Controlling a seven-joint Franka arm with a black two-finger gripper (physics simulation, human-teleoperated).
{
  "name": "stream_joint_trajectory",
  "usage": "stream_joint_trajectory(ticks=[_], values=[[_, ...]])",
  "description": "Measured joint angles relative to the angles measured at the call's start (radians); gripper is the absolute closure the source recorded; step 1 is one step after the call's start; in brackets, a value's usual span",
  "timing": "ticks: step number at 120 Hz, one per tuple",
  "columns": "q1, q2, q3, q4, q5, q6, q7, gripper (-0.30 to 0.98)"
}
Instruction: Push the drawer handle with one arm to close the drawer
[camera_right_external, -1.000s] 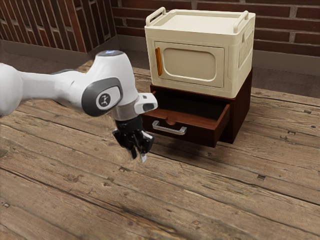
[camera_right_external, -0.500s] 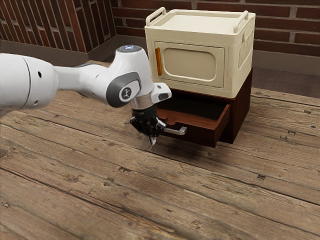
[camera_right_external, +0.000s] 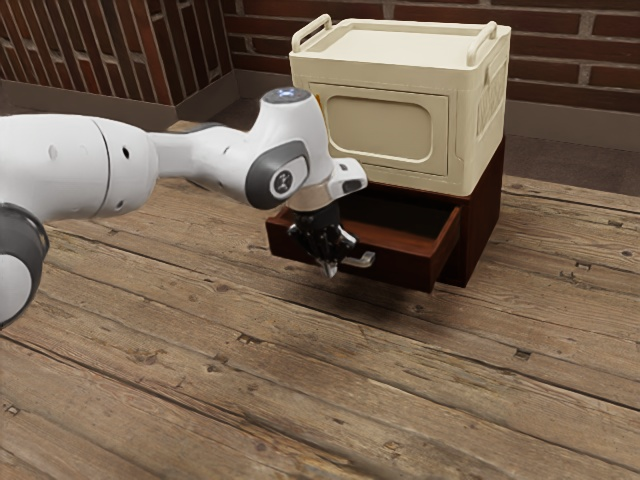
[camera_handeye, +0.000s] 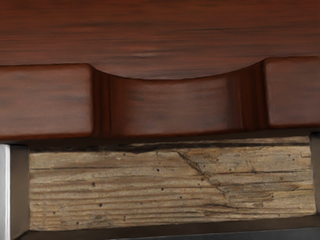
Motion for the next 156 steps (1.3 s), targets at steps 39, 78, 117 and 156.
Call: stream_joint_trajectory(ticks=[39,78,117,156], values=[[0.007,0.072,-0.001,0.104,0.002,-0.006,0.013,0.79],[0.023,0.185,-0.01,0.257,0.002,-0.014,0.03,0.79],[0.064,0.278,-0.059,0.402,0.031,-0.021,0.045,0.79],[0.067,0.339,-0.063,0.482,0.045,0.021,0.057,0.79]])
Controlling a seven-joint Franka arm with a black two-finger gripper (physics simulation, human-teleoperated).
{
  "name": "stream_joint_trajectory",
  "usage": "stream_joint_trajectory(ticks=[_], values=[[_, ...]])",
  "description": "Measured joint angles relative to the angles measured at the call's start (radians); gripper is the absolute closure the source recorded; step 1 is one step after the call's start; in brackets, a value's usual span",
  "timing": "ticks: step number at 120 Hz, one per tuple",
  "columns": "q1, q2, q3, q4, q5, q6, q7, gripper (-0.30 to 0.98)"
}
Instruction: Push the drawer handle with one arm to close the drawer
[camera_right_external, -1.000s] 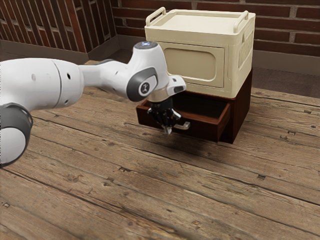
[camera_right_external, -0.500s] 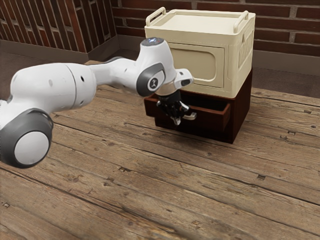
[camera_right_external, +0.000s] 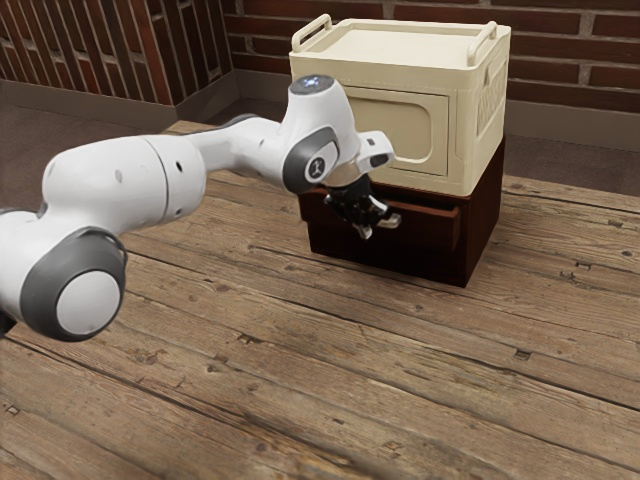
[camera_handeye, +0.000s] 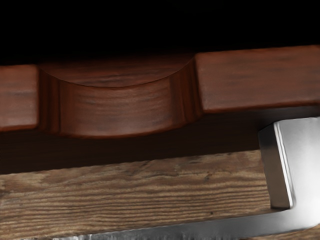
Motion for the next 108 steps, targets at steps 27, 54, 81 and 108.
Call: stream_joint_trajectory(ticks=[27,54,81,108], values=[[0.007,0.057,-0.003,0.092,0.001,0.022,0.009,0.78],[0.014,0.083,-0.012,0.146,0.012,0.028,0.015,0.78],[0.011,0.011,-0.01,0.064,0.013,0.021,0.022,0.79],[-0.029,-0.827,0.001,-0.719,-0.015,-0.161,-0.025,0.45]])
